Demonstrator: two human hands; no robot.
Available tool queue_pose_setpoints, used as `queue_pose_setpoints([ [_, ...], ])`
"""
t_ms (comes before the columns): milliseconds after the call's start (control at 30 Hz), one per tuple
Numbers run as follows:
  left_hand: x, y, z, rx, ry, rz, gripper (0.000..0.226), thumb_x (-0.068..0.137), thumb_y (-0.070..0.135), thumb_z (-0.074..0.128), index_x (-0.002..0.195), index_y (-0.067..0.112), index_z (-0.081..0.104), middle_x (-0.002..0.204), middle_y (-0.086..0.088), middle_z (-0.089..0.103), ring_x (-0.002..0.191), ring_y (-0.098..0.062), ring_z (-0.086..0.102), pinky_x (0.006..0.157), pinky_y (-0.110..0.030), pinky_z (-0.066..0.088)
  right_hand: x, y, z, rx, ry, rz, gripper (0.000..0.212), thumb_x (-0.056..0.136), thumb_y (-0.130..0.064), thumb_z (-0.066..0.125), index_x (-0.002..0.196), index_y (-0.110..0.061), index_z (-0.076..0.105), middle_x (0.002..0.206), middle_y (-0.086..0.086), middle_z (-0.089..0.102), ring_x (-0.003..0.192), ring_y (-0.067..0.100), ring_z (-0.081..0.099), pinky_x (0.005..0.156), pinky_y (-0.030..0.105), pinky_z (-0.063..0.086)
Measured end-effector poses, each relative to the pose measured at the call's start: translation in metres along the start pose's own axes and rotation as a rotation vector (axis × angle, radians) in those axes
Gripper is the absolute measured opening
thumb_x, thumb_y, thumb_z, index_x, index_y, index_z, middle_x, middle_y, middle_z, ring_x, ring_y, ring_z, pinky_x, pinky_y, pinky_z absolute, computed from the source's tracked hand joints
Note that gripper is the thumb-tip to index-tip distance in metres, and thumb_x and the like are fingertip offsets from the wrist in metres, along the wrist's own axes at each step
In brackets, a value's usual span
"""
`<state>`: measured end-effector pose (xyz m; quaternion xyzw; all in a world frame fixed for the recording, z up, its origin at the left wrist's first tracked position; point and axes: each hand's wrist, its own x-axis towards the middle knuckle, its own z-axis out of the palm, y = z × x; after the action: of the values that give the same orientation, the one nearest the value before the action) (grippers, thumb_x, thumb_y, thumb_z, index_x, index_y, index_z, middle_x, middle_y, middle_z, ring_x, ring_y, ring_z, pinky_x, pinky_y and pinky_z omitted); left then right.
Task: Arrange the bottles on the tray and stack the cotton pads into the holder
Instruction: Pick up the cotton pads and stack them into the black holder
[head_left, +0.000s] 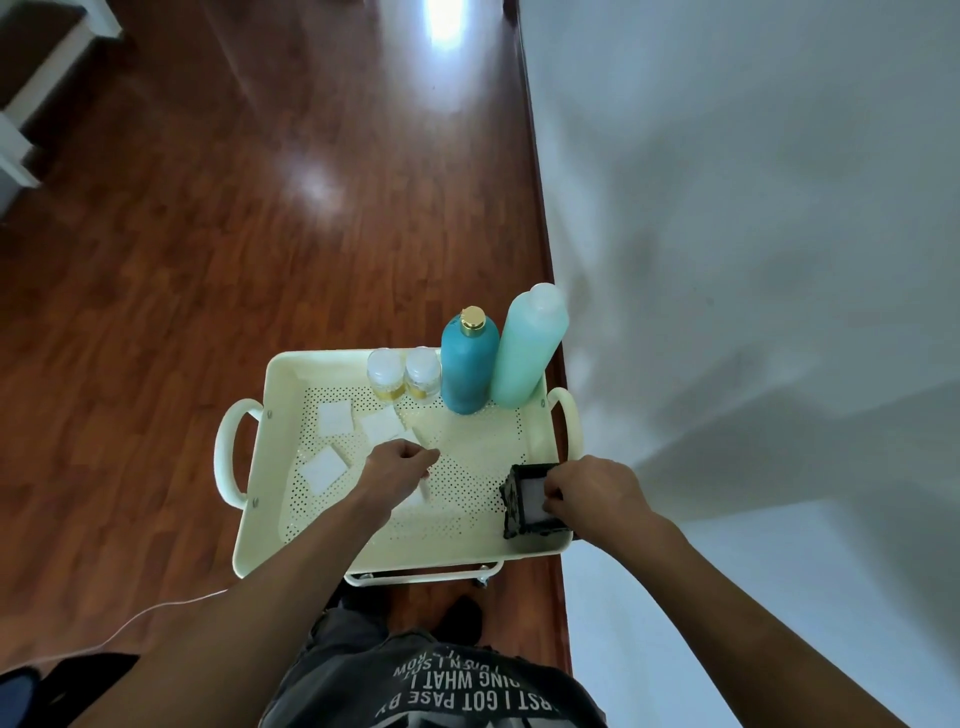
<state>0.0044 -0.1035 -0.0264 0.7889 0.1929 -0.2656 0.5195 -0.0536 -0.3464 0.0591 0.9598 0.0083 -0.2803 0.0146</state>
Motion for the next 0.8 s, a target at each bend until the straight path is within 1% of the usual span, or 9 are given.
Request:
queue_pose_setpoints([
  [100,0.003,-0.004,-0.007,-0.012,0.007,-0.014,0.022,0.089,0.029,0.072,0.09,0.007,0.071,0.085,-0.006,0.071,0.075,-0.015,0.061,0.069,-0.029,0.051,0.002,0.0,-0.001,-0.032,-0.052,0.012,0.025,0.095,-0.031,0.054,0.109,-0.025,0.073,0.101,0.003,0.071,0.091,0.025,0.069,0.075,0.031,0.053],
  [200,0.007,-0.009,-0.018,-0.031,0.046,-0.038,0.023,0.089,0.028,0.072,0.091,0.005,0.07,0.082,-0.006,0.07,0.069,-0.012,0.059,0.063,-0.025,0.048,0.003,0.002,-0.006,0.011,-0.058,0.012,0.026,0.095,-0.034,0.053,0.108,-0.029,0.074,0.105,-0.001,0.071,0.093,0.023,0.068,0.073,0.029,0.049],
  [300,0.012,-0.013,-0.028,-0.03,0.08,-0.043,0.02,0.089,0.028,0.071,0.09,0.007,0.071,0.082,-0.005,0.071,0.068,-0.013,0.057,0.06,-0.024,0.046,0.003,0.001,-0.016,0.069,0.024,-0.009,0.025,0.096,-0.038,0.052,0.104,-0.032,0.075,0.104,-0.004,0.072,0.094,0.021,0.067,0.077,0.031,0.053],
  [433,0.019,-0.022,-0.042,0.01,0.099,-0.047,0.01,0.088,0.022,0.07,0.084,0.013,0.072,0.081,-0.002,0.071,0.071,-0.016,0.06,0.062,-0.026,0.046,0.011,-0.011,-0.027,0.186,0.123,-0.071,0.019,0.093,-0.046,0.061,0.098,-0.031,0.072,0.097,-0.009,0.071,0.089,0.016,0.063,0.069,0.029,0.044],
  [467,0.02,-0.025,-0.046,0.04,0.102,-0.04,0.007,0.088,0.018,0.068,0.083,0.015,0.072,0.081,0.0,0.072,0.072,-0.016,0.061,0.061,-0.025,0.046,0.014,-0.017,-0.029,0.218,0.124,-0.091,0.018,0.092,-0.047,0.063,0.095,-0.031,0.071,0.094,-0.009,0.07,0.088,0.015,0.062,0.069,0.029,0.044],
  [533,0.021,-0.032,-0.054,0.126,0.122,-0.029,0.011,0.088,0.016,0.062,0.084,0.02,0.072,0.084,0.004,0.072,0.078,-0.015,0.065,0.061,-0.025,0.047,0.022,-0.031,-0.032,0.274,0.098,-0.137,0.019,0.09,-0.049,0.066,0.09,-0.03,0.068,0.09,-0.011,0.065,0.087,0.013,0.062,0.07,0.031,0.049],
  [600,0.02,-0.04,-0.063,0.186,0.135,-0.033,0.013,0.088,0.018,0.06,0.087,0.021,0.073,0.087,0.006,0.071,0.084,-0.017,0.066,0.066,-0.028,0.05,0.03,-0.048,-0.032,0.3,0.061,-0.176,0.021,0.089,-0.05,0.066,0.088,-0.028,0.066,0.092,-0.01,0.065,0.088,0.014,0.062,0.075,0.033,0.053],
  [700,0.021,-0.053,-0.074,0.289,0.135,-0.027,0.015,0.09,0.021,0.06,0.095,0.02,0.074,0.097,0.005,0.071,0.091,-0.019,0.064,0.076,-0.03,0.048,0.044,-0.074,-0.026,0.329,-0.001,-0.217,0.026,0.091,-0.047,0.064,0.095,-0.022,0.068,0.097,-0.005,0.067,0.09,0.016,0.062,0.076,0.034,0.053],
  [800,0.02,-0.065,-0.084,0.492,0.129,-0.013,0.019,0.092,0.021,0.058,0.101,0.018,0.074,0.097,0.005,0.067,0.089,-0.017,0.059,0.077,-0.03,0.046,0.058,-0.098,-0.015,0.359,-0.076,-0.222,0.025,0.093,-0.038,0.059,0.099,-0.017,0.069,0.1,-0.001,0.07,0.09,0.019,0.064,0.08,0.037,0.055],
])
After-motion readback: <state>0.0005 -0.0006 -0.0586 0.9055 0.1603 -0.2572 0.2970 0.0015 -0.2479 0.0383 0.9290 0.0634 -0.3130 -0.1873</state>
